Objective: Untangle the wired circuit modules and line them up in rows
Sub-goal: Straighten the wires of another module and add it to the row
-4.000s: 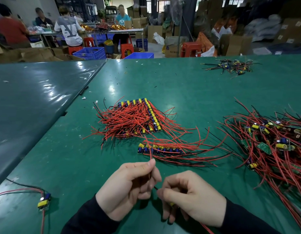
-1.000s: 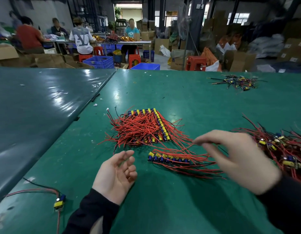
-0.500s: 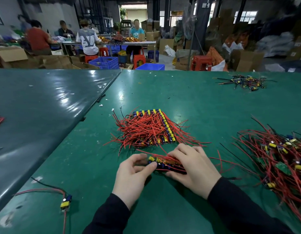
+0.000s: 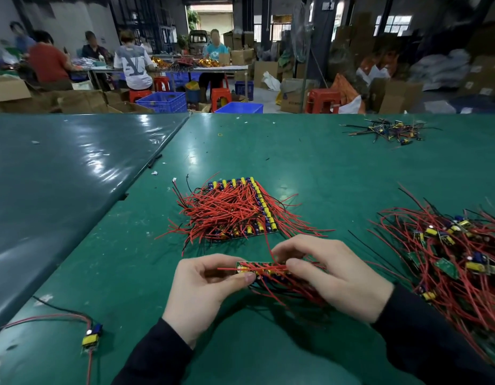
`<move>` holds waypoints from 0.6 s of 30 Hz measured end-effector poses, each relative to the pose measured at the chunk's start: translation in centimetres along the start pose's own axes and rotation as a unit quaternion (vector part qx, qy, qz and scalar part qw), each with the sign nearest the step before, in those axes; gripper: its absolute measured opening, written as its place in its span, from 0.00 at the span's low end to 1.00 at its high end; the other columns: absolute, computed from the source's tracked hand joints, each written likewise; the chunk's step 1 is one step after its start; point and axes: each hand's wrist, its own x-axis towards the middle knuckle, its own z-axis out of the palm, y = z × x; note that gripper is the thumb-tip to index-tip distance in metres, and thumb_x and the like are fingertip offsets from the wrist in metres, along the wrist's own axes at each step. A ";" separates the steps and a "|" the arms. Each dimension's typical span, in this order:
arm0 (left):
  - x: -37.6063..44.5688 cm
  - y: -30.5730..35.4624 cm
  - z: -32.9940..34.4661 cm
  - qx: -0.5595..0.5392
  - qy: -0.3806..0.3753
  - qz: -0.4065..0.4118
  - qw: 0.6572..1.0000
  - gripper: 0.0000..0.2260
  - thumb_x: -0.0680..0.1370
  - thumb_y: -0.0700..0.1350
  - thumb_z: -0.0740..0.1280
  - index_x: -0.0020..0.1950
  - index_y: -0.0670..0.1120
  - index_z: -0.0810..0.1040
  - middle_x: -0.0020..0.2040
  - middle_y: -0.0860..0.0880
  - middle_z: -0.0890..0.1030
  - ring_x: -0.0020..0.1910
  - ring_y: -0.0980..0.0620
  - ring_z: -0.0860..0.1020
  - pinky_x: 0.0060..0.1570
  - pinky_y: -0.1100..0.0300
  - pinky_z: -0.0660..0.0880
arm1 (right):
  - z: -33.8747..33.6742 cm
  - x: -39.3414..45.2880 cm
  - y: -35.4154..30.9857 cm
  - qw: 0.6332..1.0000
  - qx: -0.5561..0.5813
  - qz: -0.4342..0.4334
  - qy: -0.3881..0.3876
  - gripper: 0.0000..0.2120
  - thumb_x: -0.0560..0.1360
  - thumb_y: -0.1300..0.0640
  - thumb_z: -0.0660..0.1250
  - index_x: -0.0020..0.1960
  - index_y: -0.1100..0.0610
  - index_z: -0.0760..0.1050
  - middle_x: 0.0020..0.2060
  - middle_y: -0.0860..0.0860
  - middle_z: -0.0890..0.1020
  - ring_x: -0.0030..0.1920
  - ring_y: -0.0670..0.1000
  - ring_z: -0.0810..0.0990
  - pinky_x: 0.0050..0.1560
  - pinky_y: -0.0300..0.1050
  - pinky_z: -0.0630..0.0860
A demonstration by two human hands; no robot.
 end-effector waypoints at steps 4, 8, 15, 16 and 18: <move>-0.1 -0.1 0.5 -0.014 0.010 -0.020 1.000 0.14 0.59 0.31 0.77 0.42 0.39 0.83 0.33 0.44 0.84 0.31 0.54 0.81 0.33 0.68 0.76 | 0.1 -0.6 -0.2 0.966 -0.252 -0.015 -0.050 0.16 0.74 0.43 0.55 0.60 0.43 0.71 0.53 0.37 0.77 0.57 0.39 0.74 0.71 0.50 0.55; -0.1 -0.1 0.3 -0.009 0.000 -0.001 1.000 0.10 0.56 0.33 0.77 0.35 0.39 0.84 0.35 0.41 0.84 0.31 0.52 0.82 0.33 0.67 0.77 | 0.7 -0.5 -0.6 0.961 -0.269 -0.009 -0.062 0.19 0.73 0.37 0.55 0.61 0.42 0.68 0.54 0.38 0.75 0.59 0.40 0.73 0.71 0.49 0.51; -0.3 0.1 0.3 0.030 -0.076 0.064 0.995 0.12 0.56 0.39 0.77 0.37 0.40 0.84 0.33 0.42 0.83 0.32 0.53 0.78 0.34 0.65 0.76 | 1.6 -0.2 0.2 0.985 -0.166 -0.036 -0.018 0.13 0.73 0.42 0.66 0.53 0.46 0.72 0.47 0.40 0.78 0.50 0.42 0.75 0.62 0.44 0.64; -0.3 0.2 0.2 0.039 -0.090 0.074 0.992 0.12 0.56 0.40 0.78 0.38 0.41 0.84 0.34 0.41 0.83 0.32 0.52 0.78 0.35 0.64 0.76 | 1.7 -0.1 0.2 0.987 -0.150 -0.050 -0.021 0.12 0.72 0.43 0.67 0.51 0.47 0.74 0.45 0.41 0.79 0.47 0.44 0.76 0.57 0.44 0.67; -0.3 0.3 0.0 0.044 -0.116 0.081 0.989 0.11 0.57 0.39 0.79 0.38 0.41 0.85 0.34 0.42 0.84 0.32 0.53 0.78 0.35 0.64 0.76 | 1.9 -0.1 0.0 0.989 -0.121 -0.074 -0.027 0.07 0.73 0.47 0.68 0.46 0.50 0.77 0.38 0.45 0.79 0.40 0.48 0.76 0.46 0.45 0.69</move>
